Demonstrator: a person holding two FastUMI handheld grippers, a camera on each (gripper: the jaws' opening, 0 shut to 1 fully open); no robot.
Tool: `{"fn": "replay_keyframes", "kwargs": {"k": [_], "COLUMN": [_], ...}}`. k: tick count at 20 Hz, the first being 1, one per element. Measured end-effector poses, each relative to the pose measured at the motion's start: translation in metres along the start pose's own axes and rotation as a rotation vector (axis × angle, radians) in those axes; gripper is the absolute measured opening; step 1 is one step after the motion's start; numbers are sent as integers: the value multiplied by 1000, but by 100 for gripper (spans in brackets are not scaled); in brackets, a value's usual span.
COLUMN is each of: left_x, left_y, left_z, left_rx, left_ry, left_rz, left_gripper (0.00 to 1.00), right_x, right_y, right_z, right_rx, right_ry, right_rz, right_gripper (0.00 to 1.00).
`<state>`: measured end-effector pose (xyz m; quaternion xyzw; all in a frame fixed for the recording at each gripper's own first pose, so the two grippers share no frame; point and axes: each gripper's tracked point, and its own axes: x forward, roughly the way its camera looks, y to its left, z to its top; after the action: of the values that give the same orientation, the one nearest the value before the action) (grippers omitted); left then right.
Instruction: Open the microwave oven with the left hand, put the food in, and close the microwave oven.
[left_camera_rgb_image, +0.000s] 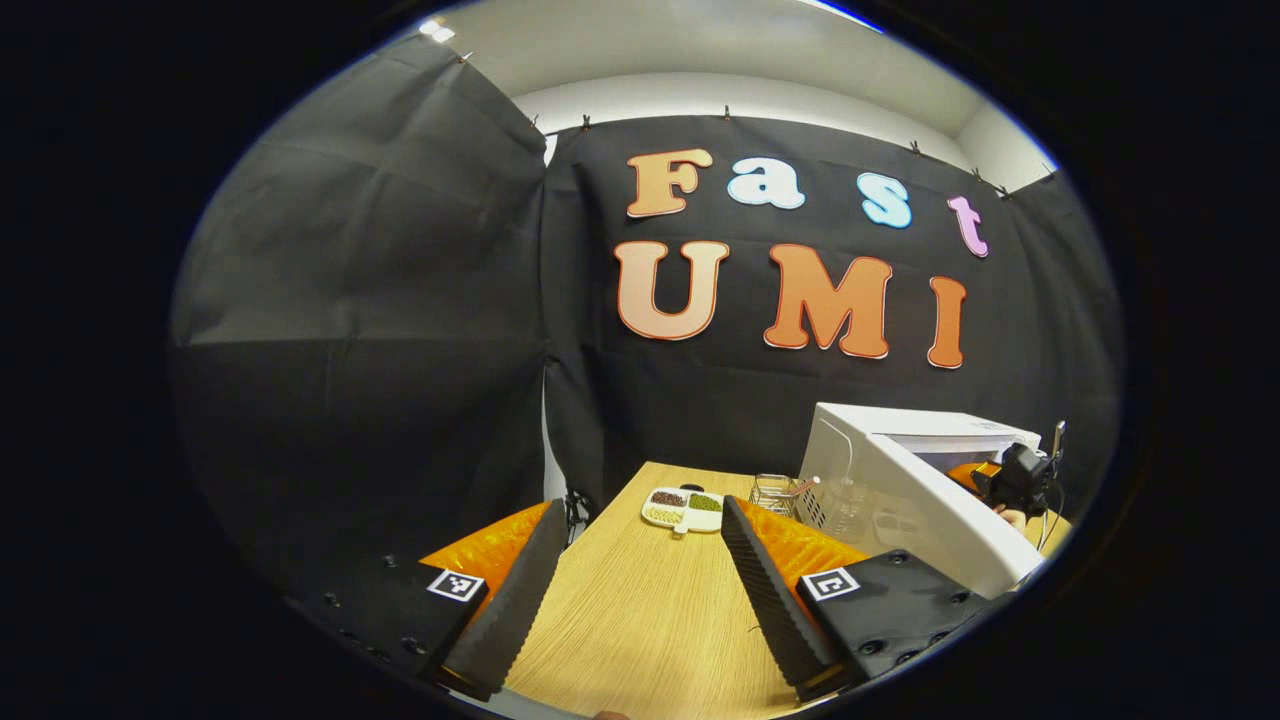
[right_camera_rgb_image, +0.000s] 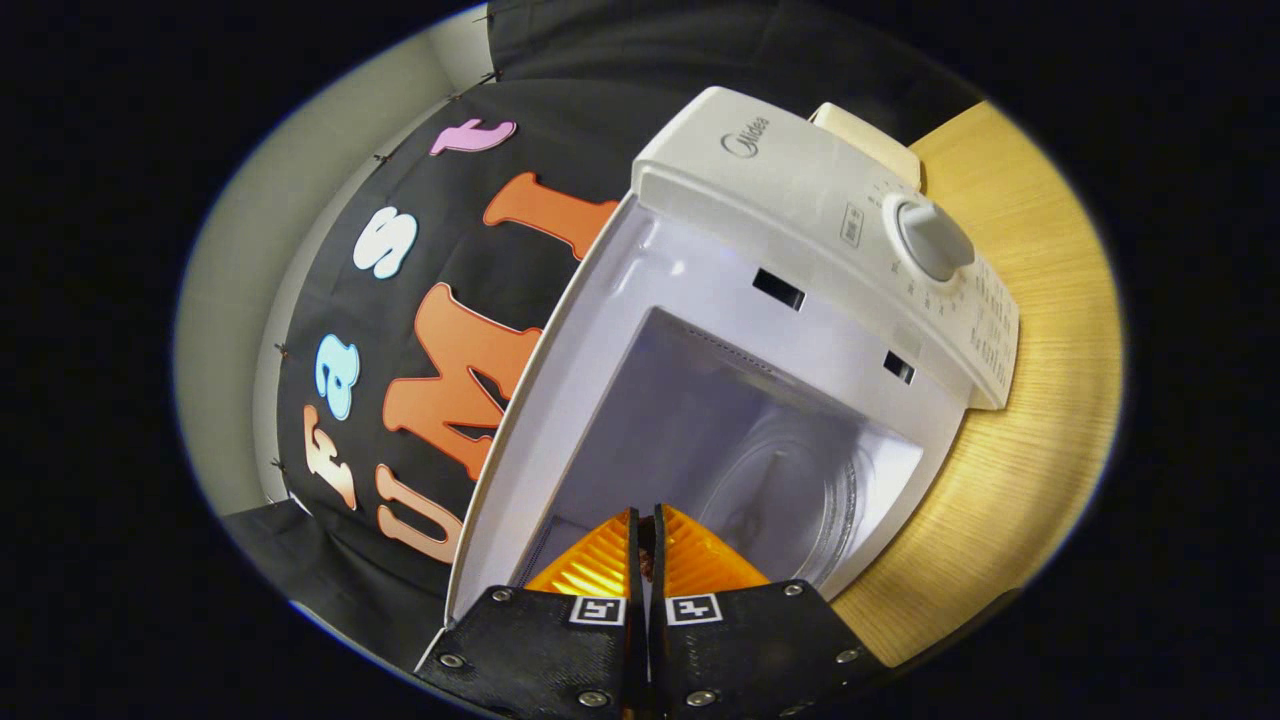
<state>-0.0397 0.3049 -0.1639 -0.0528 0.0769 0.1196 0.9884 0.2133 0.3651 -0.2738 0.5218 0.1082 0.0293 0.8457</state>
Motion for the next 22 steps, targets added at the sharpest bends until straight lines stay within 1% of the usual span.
{"fn": "replay_keyframes", "kwargs": {"k": [2, 3, 4, 5, 6, 8, 9, 10, 11, 12, 13, 14, 15, 16, 17, 18, 19, 20, 22], "left_x": [1, 1, 0, -1, -1, -3, -4, -6, -7, -7, -10, -11, -13, -14, -17, -20, -22, -24, -28], "left_y": [2, 4, 5, 6, 6, 5, 4, 4, 3, 2, 2, 2, 2, 1, 1, 0, -1, -2, -4], "left_z": [-3, -4, -4, -5, -5, -5, -5, -6, -6, -5, -6, -4, -2, 0, 0, 2, 4, 6, 9], "left_rx": [-10, -15, -17, -18, -18, -19, -19, -18, -16, -13, -11, -11, -11, -7, 0, 7, 10, 11, 16], "left_ry": [4, 6, 7, 7, 7, 8, 10, 12, 13, 13, 12, 8, 5, 2, 1, -4, -8, -10, -18], "left_rz": [5, 7, 11, 16, 19, 20, 19, 18, 17, 19, 21, 23, 26, 29, 32, 33, 34, 35, 38], "left_gripper": [97, 97, 97, 99, 97, 99, 99, 99, 99, 99, 99, 99, 97, 99, 97, 99, 97, 100, 99], "right_x": [10, 13, 18, 20, 23, 25, 26, 25, 26, 26, 24, 21, 17, 13, 7, 1, -6, -14, -32], "right_y": [-11, -20, -29, -32, -37, -44, -43, -38, -37, -36, -33, -30, -28, -28, -27, -26, -23, -20, -12], "right_z": [-5, -6, -2, -2, -1, -1, 1, 3, 6, 7, 7, 7, 9, 9, 10, 11, 12, 15, 26], "right_rx": [11, 10, 2, -25, -63, -165, -204, -234, -272, -332, -381, -412, -432, -449, -466, -487, -515, -548, -638], "right_ry": [-11, -24, -42, -54, -62, -54, -49, -47, -47, -38, -28, -18, -13, -4, 3, 12, 22, 24, 19], "right_rz": [-32, -64, -93, -122, -148, -200, -202, -195, -198, -203, -192, -183, -173, -172, -168, -159, -147, -134, -107], "right_gripper": [0, 0, 4, 6, 8, 14, 17, 29, 35, 36, 43, 66, 74, 85, 88, 93, 93, 93, 93]}}
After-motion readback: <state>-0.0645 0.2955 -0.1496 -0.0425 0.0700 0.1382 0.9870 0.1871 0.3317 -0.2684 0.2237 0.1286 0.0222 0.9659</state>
